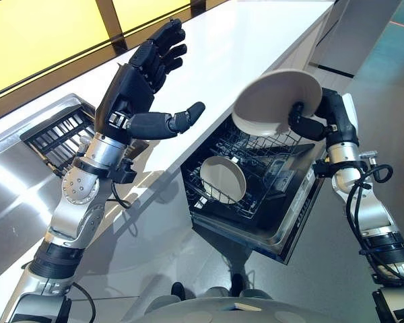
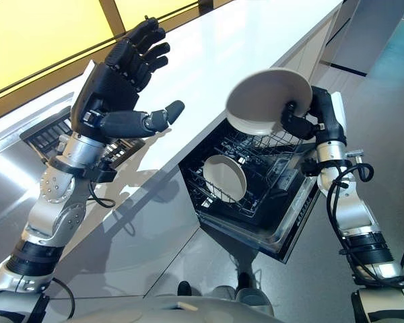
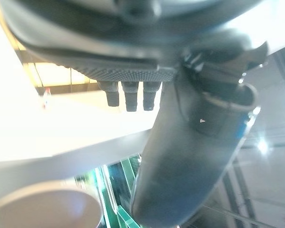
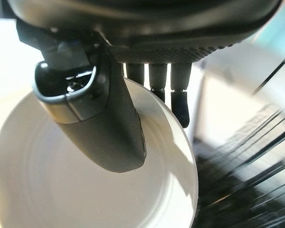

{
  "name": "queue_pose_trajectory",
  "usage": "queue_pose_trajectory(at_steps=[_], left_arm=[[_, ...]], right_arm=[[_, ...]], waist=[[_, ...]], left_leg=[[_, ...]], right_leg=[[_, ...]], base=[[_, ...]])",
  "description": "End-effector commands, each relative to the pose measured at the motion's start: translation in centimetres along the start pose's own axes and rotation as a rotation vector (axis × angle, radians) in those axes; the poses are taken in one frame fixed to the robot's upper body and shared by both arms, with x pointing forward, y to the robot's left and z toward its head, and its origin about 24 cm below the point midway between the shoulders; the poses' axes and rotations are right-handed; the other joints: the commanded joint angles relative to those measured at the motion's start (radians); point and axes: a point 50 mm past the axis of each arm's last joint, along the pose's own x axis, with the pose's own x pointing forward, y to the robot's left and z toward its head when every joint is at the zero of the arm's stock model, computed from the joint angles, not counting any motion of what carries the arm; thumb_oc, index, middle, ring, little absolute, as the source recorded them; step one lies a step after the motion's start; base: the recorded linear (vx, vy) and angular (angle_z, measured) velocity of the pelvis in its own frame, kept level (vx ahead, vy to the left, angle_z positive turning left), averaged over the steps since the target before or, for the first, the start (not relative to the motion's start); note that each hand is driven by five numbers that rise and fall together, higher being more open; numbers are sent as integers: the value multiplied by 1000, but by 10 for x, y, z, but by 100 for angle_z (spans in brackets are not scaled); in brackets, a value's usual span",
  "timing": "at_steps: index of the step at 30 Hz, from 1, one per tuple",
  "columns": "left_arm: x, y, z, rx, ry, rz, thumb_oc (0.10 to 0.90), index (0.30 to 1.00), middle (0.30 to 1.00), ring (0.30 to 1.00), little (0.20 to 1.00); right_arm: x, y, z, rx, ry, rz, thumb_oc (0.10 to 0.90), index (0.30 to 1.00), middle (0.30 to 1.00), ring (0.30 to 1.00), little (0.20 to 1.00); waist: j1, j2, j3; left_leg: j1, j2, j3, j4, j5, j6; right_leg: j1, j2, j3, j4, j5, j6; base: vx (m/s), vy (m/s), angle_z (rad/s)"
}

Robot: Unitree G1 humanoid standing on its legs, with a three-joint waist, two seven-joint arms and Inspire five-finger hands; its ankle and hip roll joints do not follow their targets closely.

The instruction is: Pick up plates and place into dishwasher.

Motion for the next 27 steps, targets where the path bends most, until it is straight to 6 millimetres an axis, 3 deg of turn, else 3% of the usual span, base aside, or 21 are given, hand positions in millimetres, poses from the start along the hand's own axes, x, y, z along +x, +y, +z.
queue_pose_trajectory(at_steps=[1, 5, 13, 21, 27], left_arm=[[6, 14, 34, 121, -194, 21, 800, 900, 900, 900, 900], [4, 11, 35, 122, -194, 5, 800, 900, 900, 900, 900], [9, 0, 32, 25, -203, -44, 800, 900, 900, 900, 900], [18, -18, 27, -34, -217, -87, 800, 900, 900, 900, 900], [23, -30, 14, -78, -134, -143, 800, 900, 900, 900, 900]], right_arm=[[22, -67, 23, -269, -94, -283, 100, 300, 300, 300, 200], [31, -93, 10, -588, 24, -323, 100, 300, 300, 300, 200], [50, -105, 1, -831, 140, -323, 100, 300, 300, 300, 200], [67, -78, 0, -1062, 169, -208, 100, 300, 300, 300, 200], [78, -60, 3, -1203, 189, -137, 100, 300, 300, 300, 200]], waist=[[8, -42, -67], [21, -50, -62], [45, -58, -54], [70, -60, -49], [87, -54, -40]], left_leg=[[13, -69, -54, 2, -61, 41], [11, -71, -61, 2, -58, 42], [5, -75, -74, 2, -52, 42], [0, -75, -76, 2, -50, 44], [-9, -78, -78, 2, -49, 46]], right_leg=[[46, 33, -40, 10, -17, 22], [48, 36, -42, 9, -14, 20], [51, 35, -51, 6, -9, 21], [47, 30, -66, 5, -6, 26], [40, 26, -74, 5, -4, 29]], base=[[13, -6, 17], [16, -6, 8], [10, -10, 9], [21, -11, 2], [34, -24, 8]])
